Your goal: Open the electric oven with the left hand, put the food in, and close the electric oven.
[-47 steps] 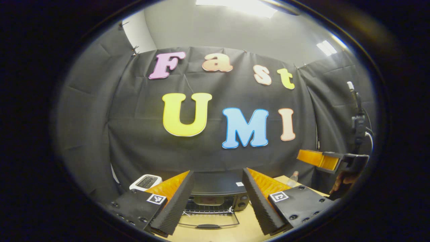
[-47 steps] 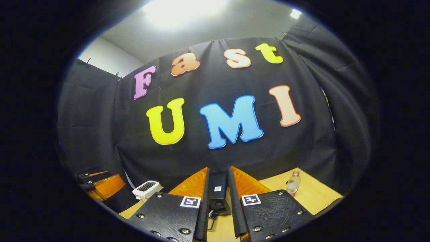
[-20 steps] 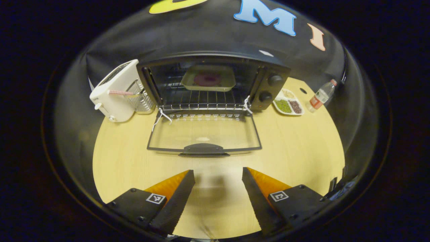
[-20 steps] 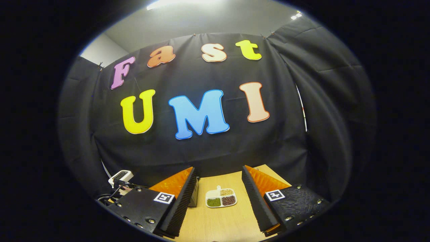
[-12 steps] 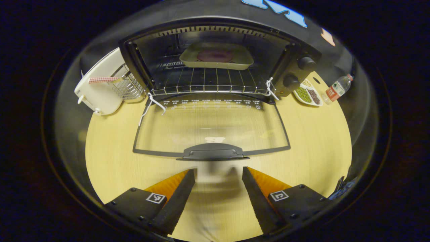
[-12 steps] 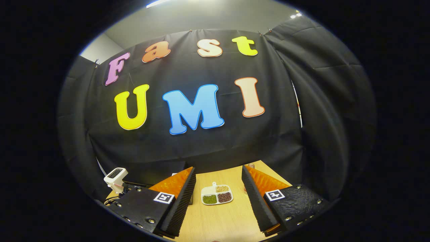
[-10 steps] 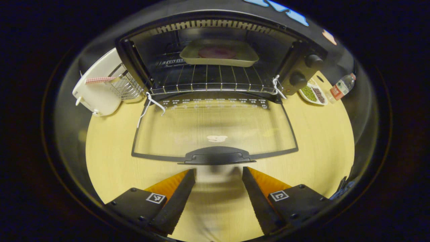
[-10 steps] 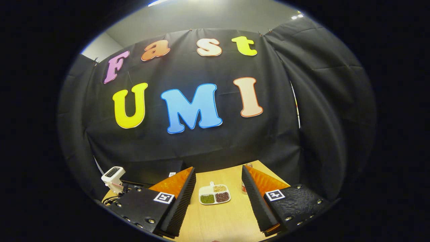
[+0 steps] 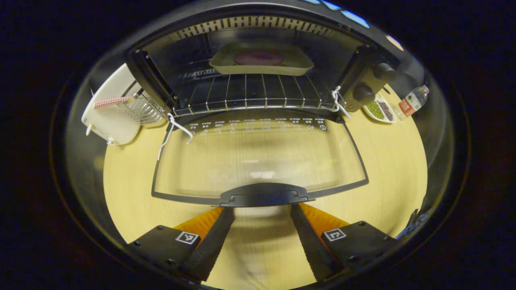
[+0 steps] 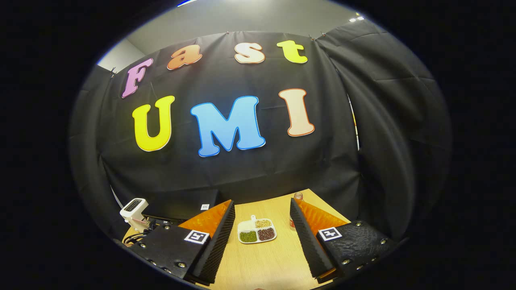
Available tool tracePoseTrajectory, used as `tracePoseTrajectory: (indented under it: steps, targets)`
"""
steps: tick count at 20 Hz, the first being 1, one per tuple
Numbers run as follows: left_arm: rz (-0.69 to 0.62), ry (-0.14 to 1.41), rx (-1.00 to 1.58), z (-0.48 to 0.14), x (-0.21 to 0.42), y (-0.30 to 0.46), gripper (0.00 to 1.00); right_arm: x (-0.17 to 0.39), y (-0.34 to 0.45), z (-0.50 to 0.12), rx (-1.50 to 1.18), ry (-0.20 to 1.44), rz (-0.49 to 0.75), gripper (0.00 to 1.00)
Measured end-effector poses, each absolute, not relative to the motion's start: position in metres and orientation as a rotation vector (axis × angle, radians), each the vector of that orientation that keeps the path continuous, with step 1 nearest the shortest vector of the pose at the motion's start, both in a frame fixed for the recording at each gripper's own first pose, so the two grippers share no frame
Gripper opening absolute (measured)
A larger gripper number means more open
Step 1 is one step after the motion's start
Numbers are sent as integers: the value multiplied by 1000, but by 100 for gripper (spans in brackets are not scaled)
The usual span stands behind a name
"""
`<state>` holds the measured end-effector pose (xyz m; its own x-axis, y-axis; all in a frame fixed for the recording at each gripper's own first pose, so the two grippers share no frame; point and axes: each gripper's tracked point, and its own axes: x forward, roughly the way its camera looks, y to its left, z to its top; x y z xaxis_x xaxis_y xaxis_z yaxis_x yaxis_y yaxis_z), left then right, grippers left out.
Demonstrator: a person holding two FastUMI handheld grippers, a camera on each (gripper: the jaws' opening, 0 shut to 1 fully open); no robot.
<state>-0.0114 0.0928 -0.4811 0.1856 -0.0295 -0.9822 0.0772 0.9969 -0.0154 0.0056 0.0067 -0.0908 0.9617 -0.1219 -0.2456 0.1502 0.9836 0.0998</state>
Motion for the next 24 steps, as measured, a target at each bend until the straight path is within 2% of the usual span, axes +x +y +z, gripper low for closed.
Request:
tracePoseTrajectory:
  steps: [2, 6, 8, 10, 17, 18, 19, 23, 24]
  targets:
    - [-78, 1363, 33, -472, -12, 93, 96, 11, 13, -95, 124, 252, -129, 83]
    - [-83, 1342, 20, -460, -12, 92, 96, 10, 18, -96, 137, 253, -115, 83]
    - [-81, 1336, 25, -457, -11, 92, 100, 9, 16, -90, 123, 237, -111, 83]
    - [-75, 1319, 24, -452, -10, 92, 96, 5, 9, -84, 113, 218, -115, 83]
    - [-82, 1268, 11, -439, -2, 85, 96, -2, -4, -86, 104, 215, -144, 83]
    - [-79, 1268, 9, -439, 0, 85, 100, -3, -8, -86, 99, 217, -149, 83]
    - [-76, 1266, 7, -439, 2, 84, 96, -4, -11, -85, 100, 217, -154, 83]
    - [-67, 1244, 23, -435, 11, 86, 96, -9, -18, -92, 114, 233, -178, 83]
    - [-65, 1236, 28, -434, 14, 87, 100, -9, -20, -94, 114, 237, -180, 83]
